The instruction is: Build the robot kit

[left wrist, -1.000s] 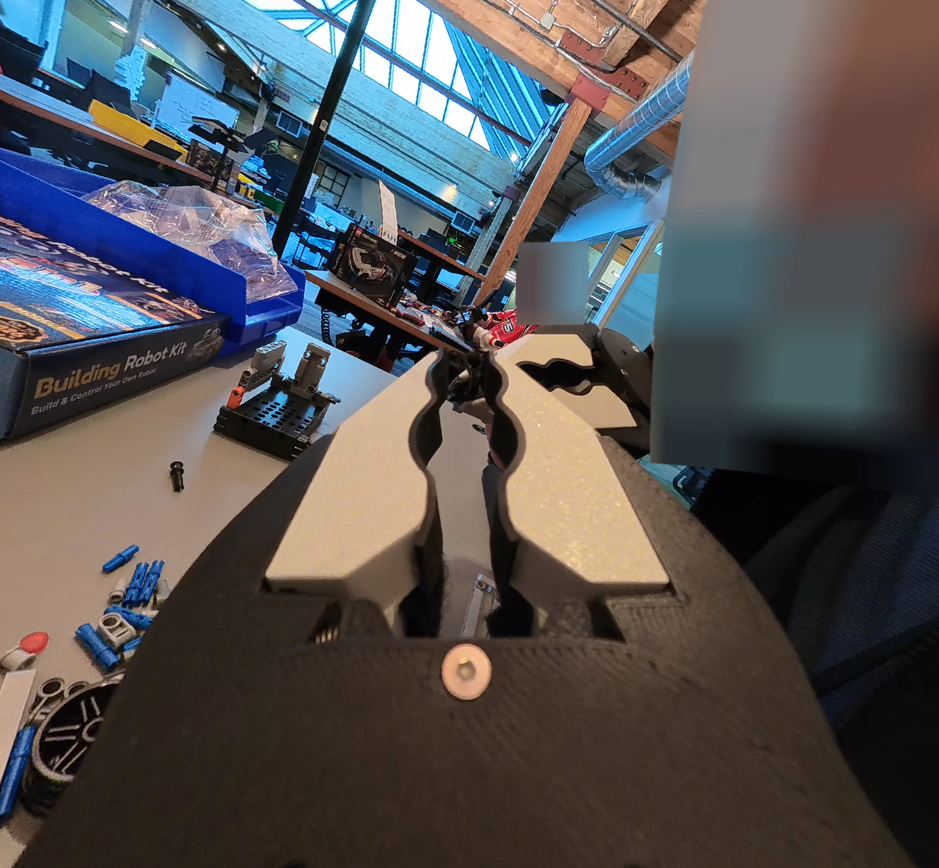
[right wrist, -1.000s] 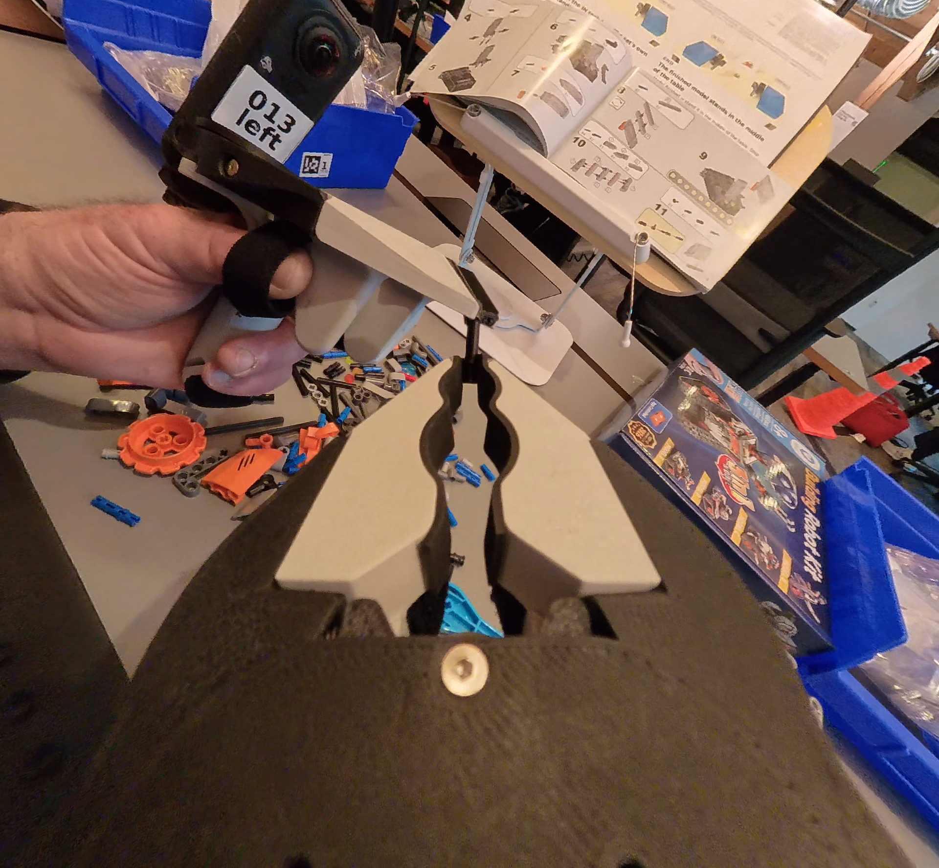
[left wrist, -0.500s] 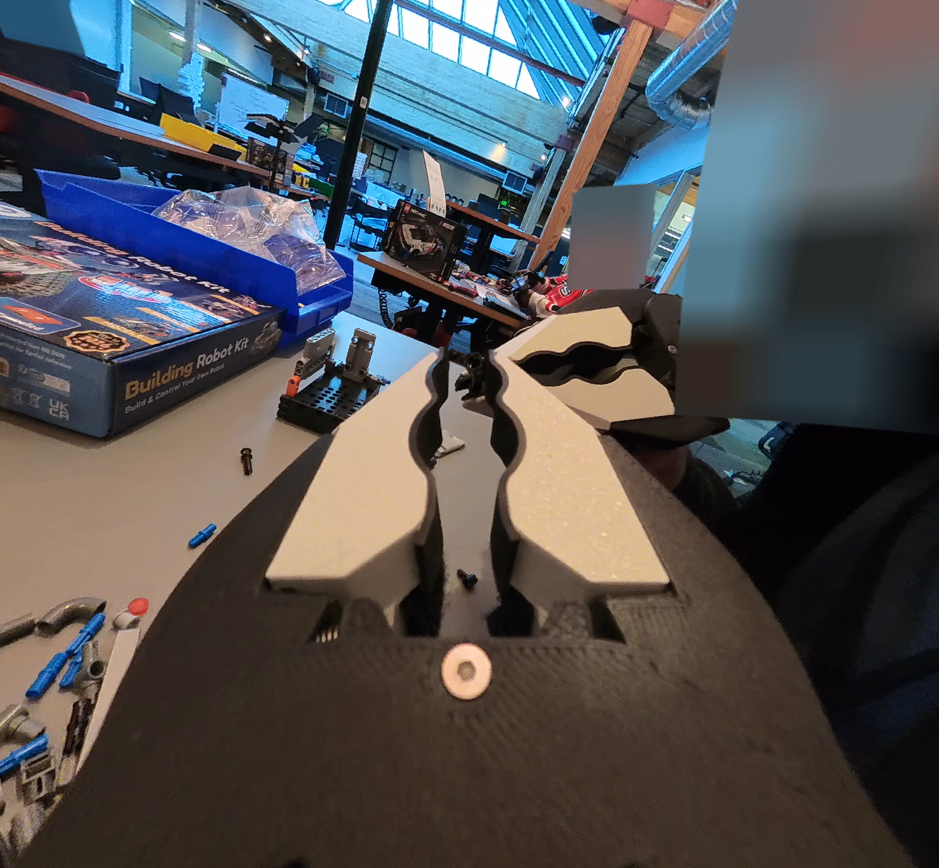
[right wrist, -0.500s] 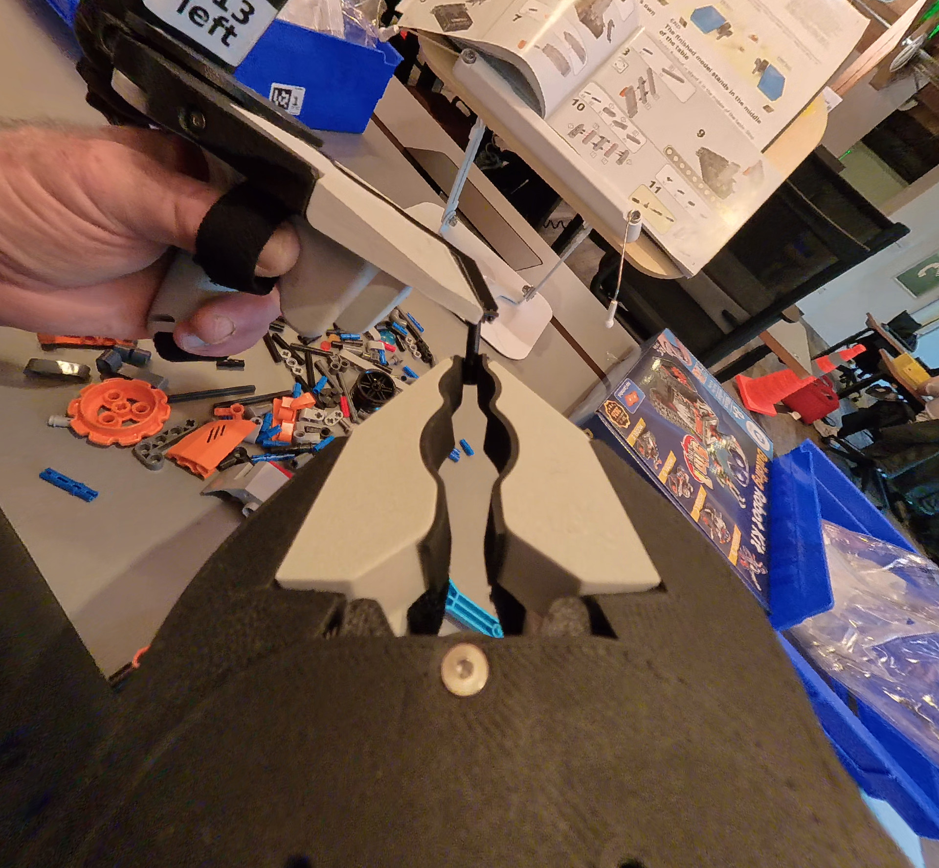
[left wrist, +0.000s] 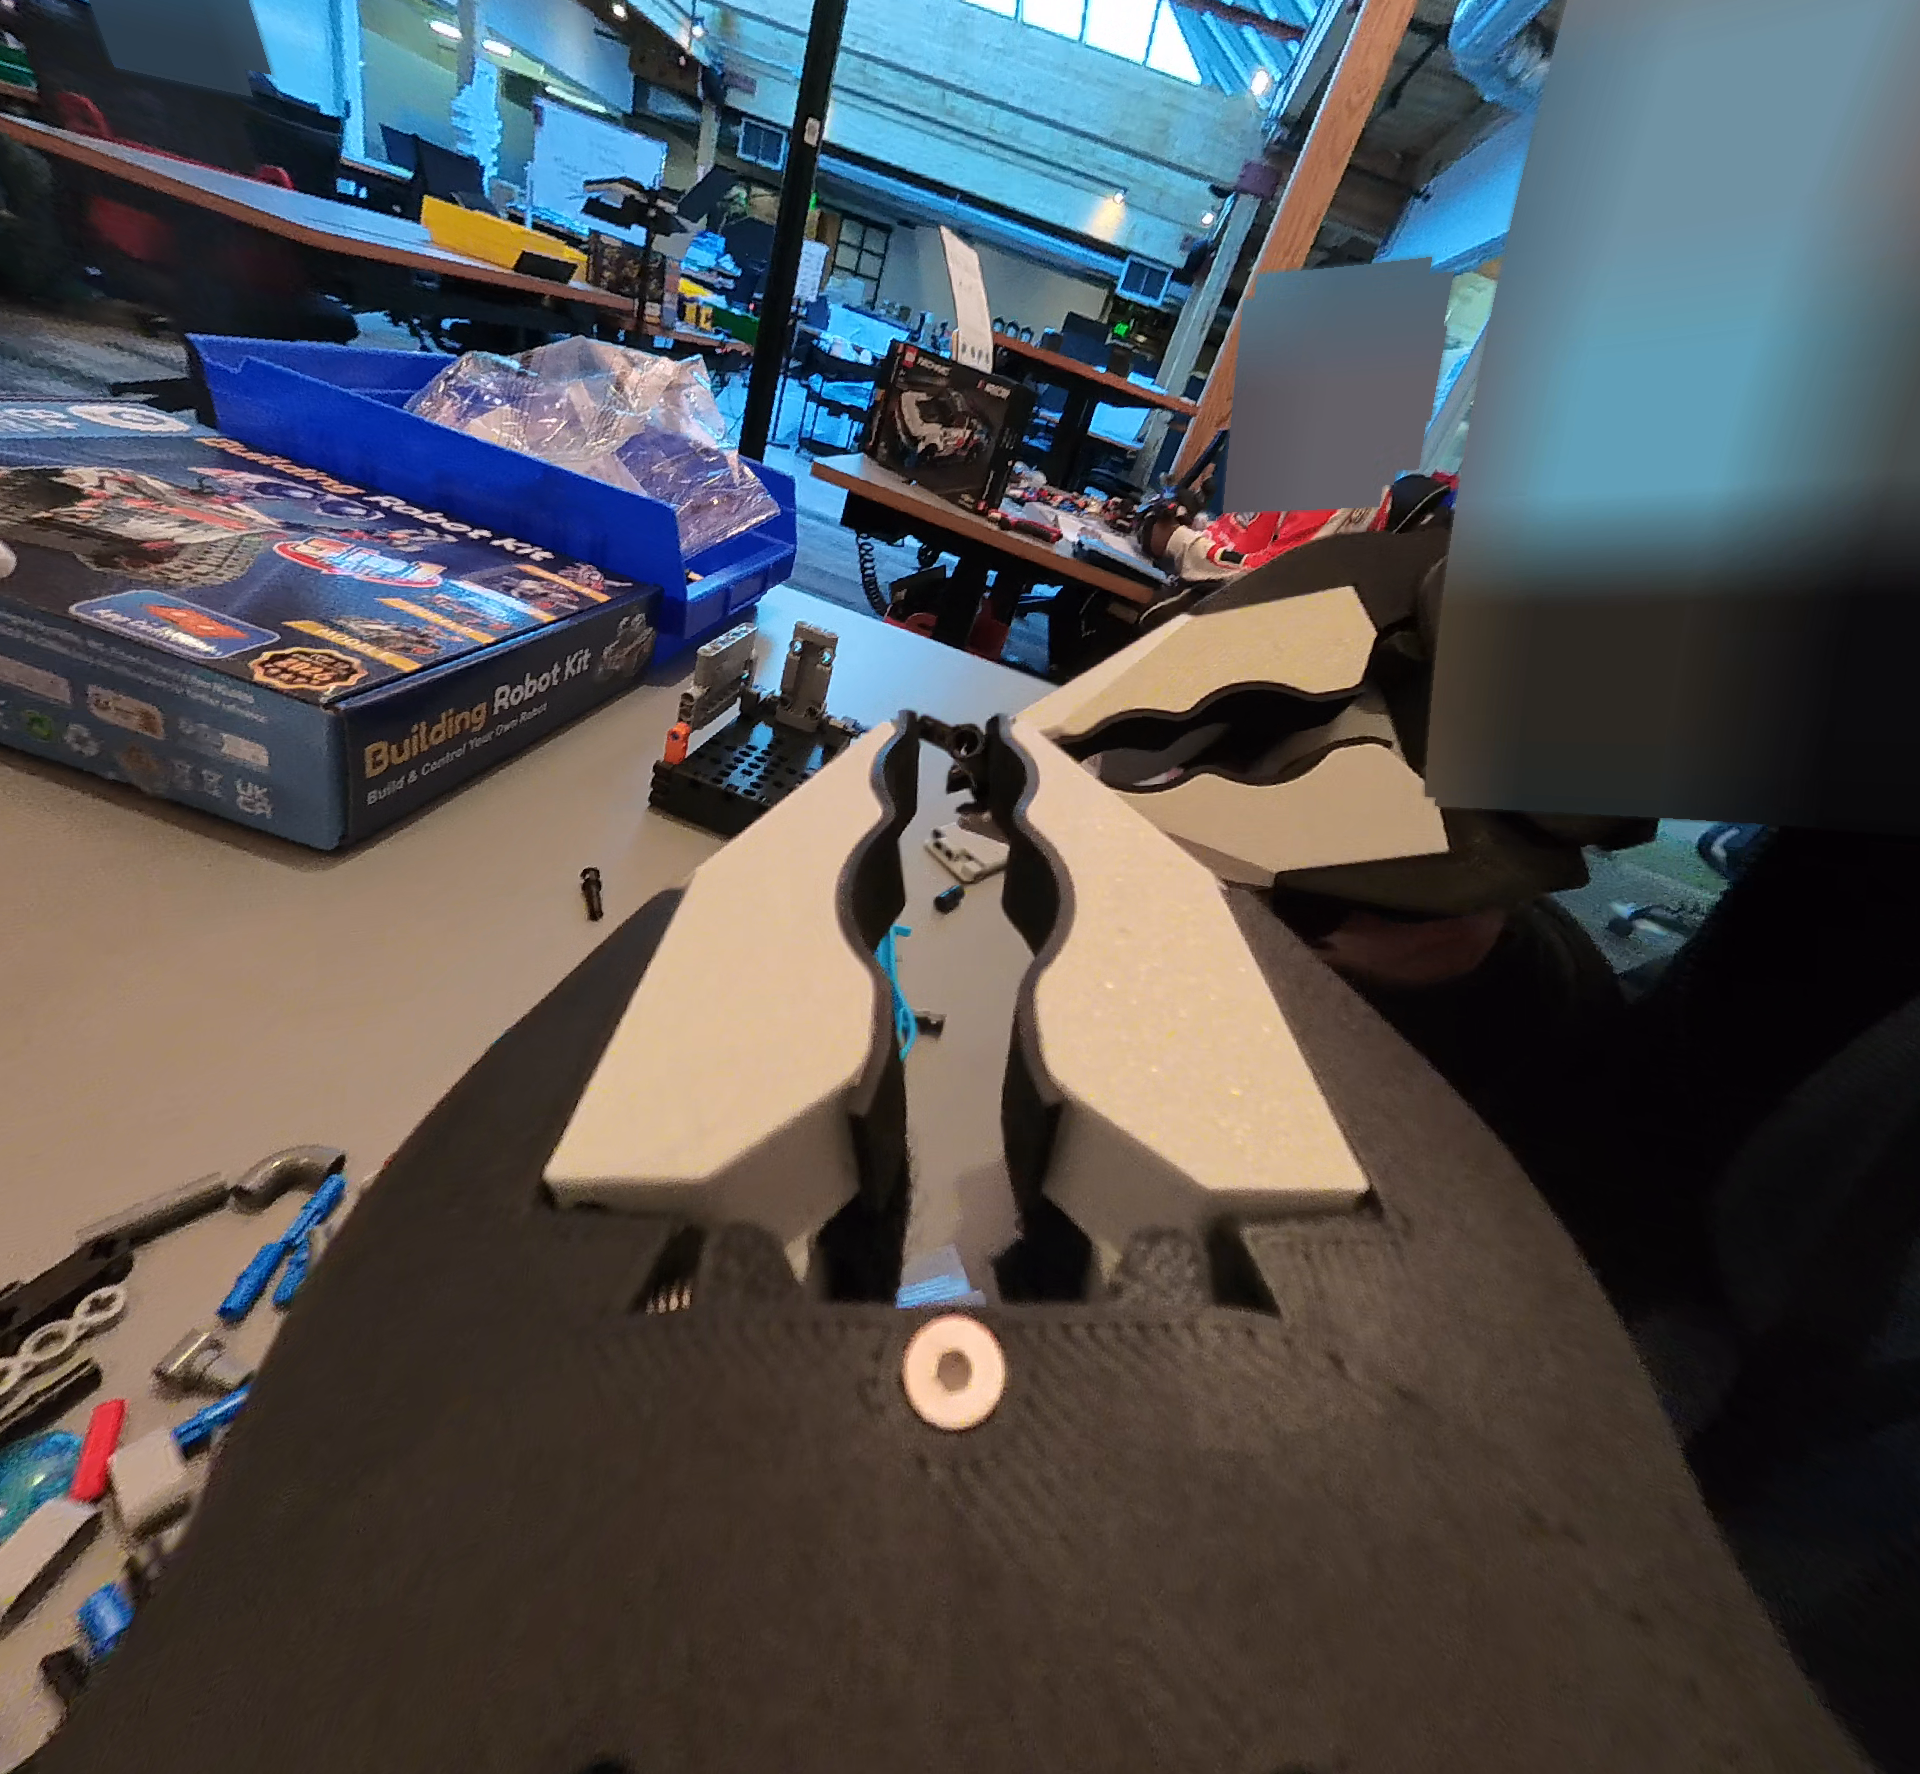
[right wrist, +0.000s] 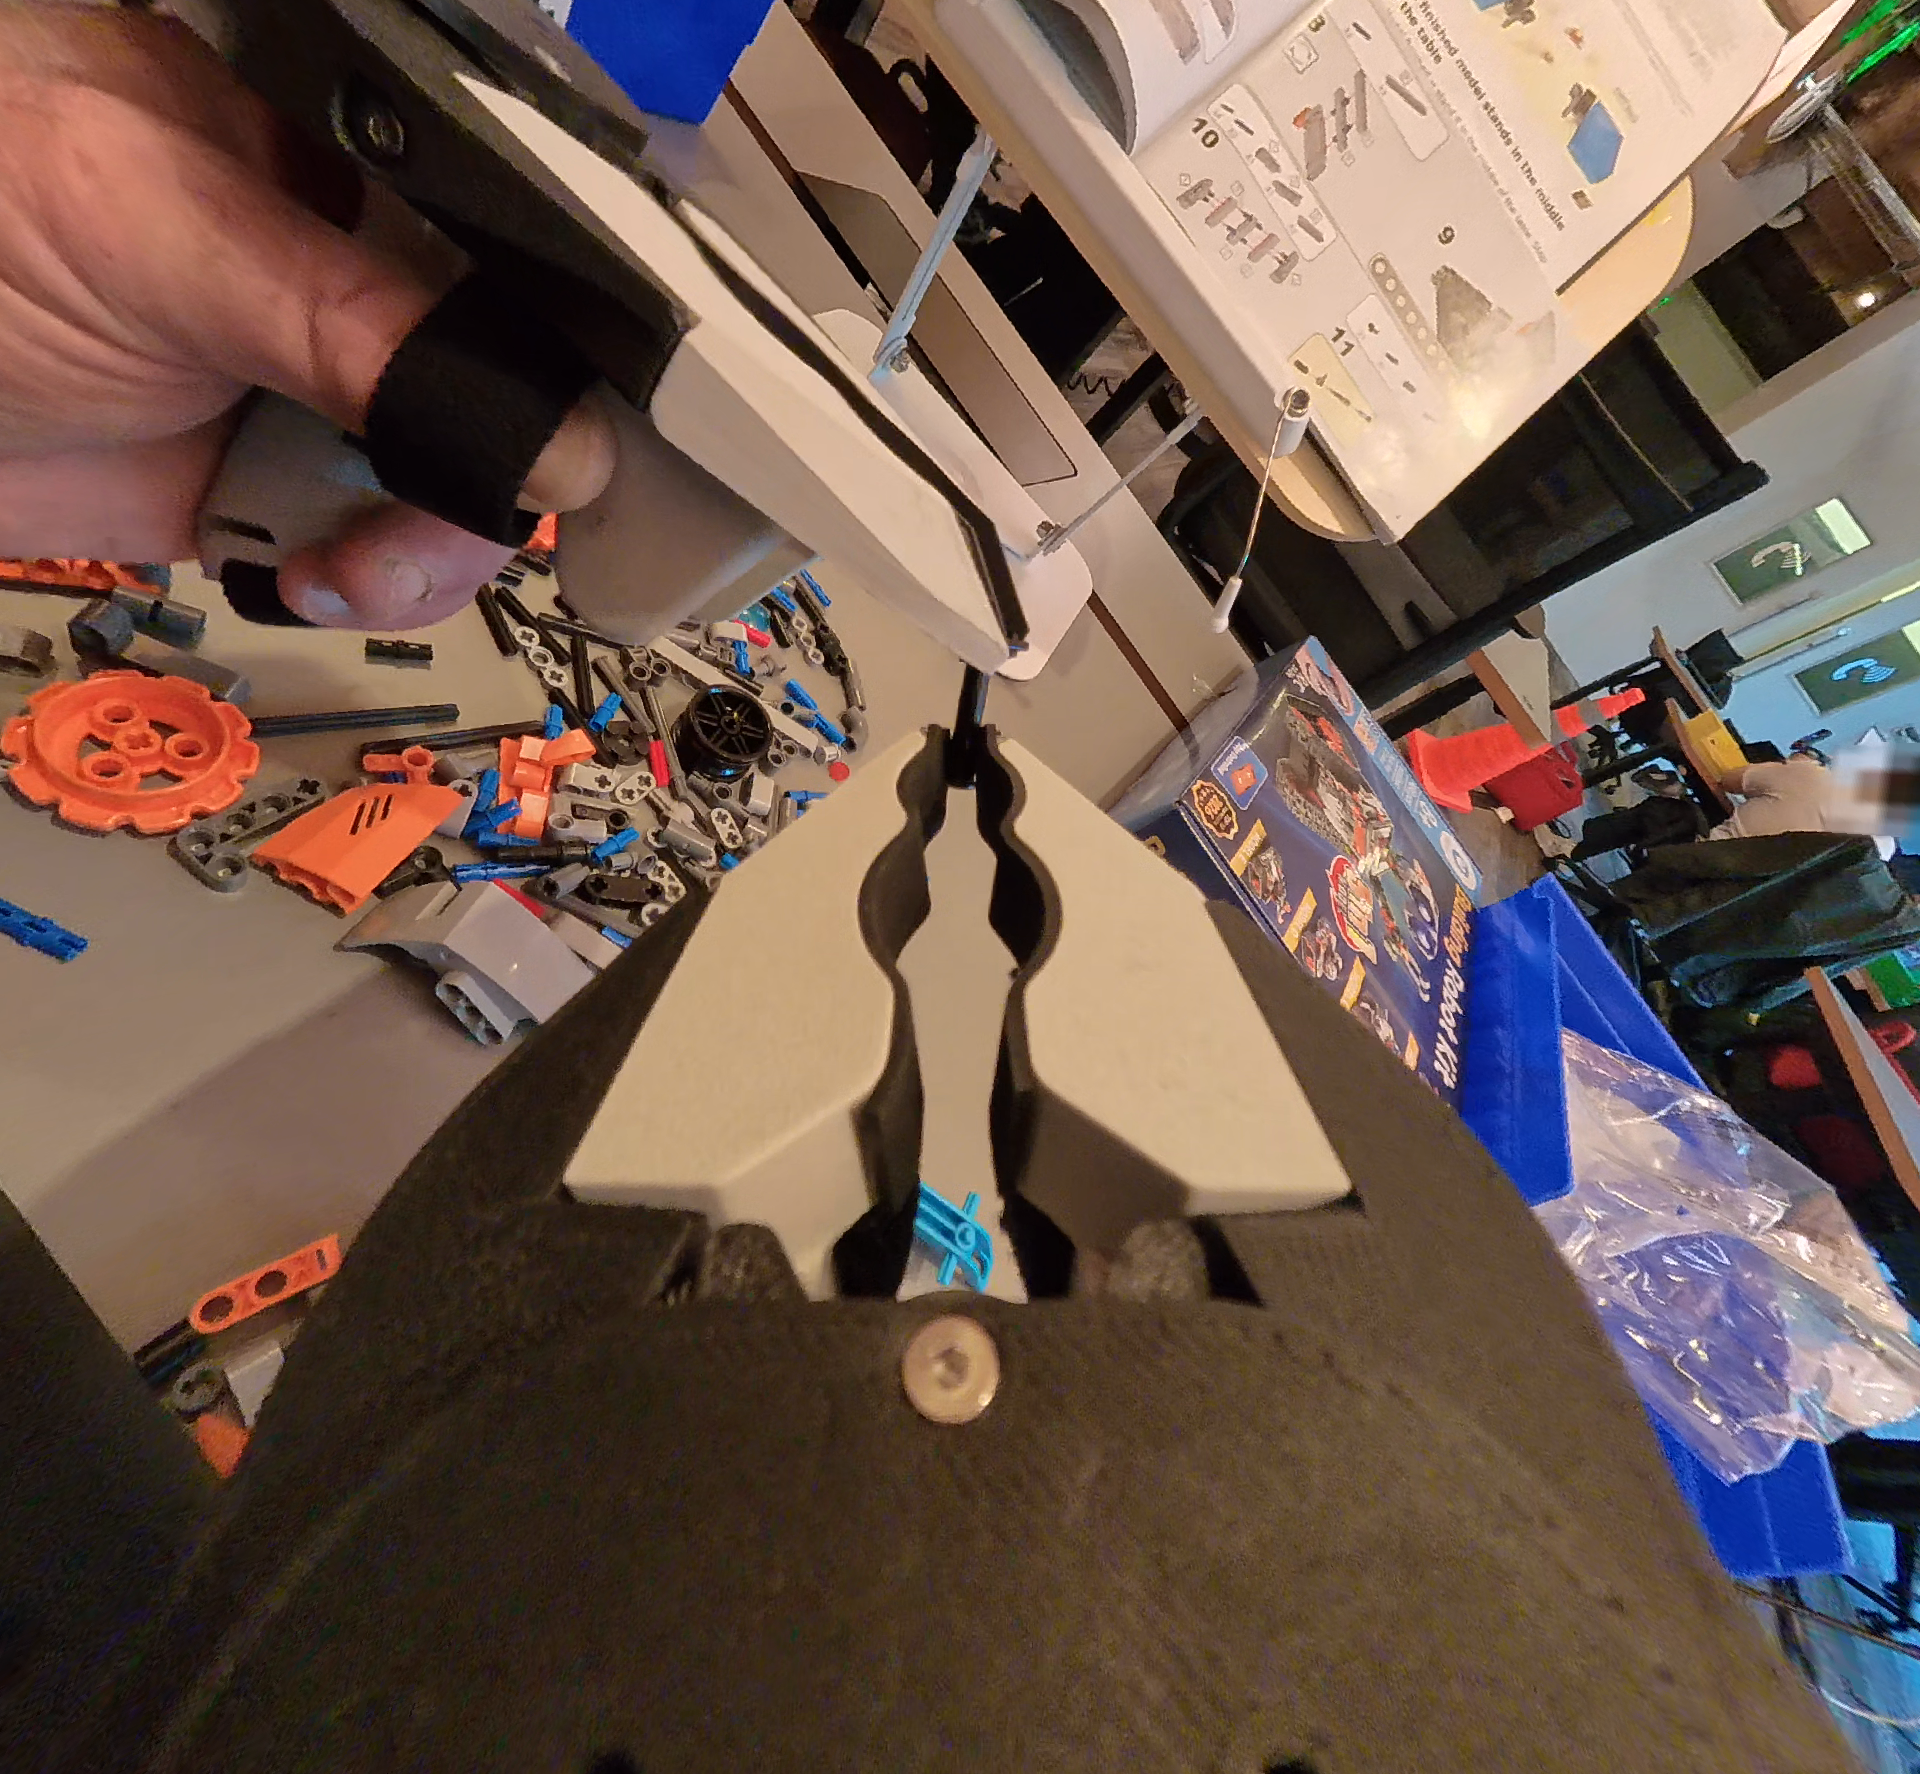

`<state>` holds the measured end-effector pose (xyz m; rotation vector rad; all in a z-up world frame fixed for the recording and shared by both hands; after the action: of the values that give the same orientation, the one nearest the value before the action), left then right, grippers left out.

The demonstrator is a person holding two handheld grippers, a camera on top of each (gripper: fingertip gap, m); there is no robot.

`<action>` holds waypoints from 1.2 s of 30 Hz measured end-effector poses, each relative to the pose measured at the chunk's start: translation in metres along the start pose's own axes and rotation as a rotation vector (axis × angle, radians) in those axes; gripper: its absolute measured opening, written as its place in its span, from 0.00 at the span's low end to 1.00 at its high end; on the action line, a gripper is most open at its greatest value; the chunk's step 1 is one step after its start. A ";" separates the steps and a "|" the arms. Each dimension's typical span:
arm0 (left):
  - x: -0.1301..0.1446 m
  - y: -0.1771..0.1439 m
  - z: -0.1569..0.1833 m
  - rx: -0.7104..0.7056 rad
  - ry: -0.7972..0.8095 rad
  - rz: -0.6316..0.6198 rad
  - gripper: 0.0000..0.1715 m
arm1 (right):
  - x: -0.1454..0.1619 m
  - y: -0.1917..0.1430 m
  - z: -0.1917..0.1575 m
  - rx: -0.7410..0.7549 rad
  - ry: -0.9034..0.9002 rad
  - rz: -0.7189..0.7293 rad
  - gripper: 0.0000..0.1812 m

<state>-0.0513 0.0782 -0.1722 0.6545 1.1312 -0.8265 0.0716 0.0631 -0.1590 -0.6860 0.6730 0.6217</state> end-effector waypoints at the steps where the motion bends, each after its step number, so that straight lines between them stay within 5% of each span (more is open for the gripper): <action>1: 0.000 0.000 0.000 -0.007 0.005 -0.006 0.06 | 0.000 0.001 -0.001 -0.003 -0.007 -0.002 0.01; 14: 0.005 0.007 0.007 -0.015 0.123 -0.119 0.02 | 0.013 -0.005 -0.001 -0.161 0.086 0.060 0.02; 22: 0.027 0.018 0.012 -0.148 0.518 -0.438 0.02 | 0.040 -0.012 0.007 -0.173 0.050 -0.024 0.02; 36: 0.047 0.030 0.022 -0.225 0.878 -0.656 0.02 | 0.054 0.006 -0.017 -0.194 -0.184 -0.203 0.01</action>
<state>-0.0056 0.0663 -0.2092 0.4508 2.2800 -0.9547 0.0952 0.0705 -0.2104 -0.8546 0.3688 0.5579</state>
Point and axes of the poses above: each gripper's, where its closed fingertips meet, y out along the fingers, x out of its underside, z = x × y across the jaws, the point moved 8 cm from there along -y, back along the fingers, and after that the axes turned 4 degrees about -x, right-handed, at the moved point
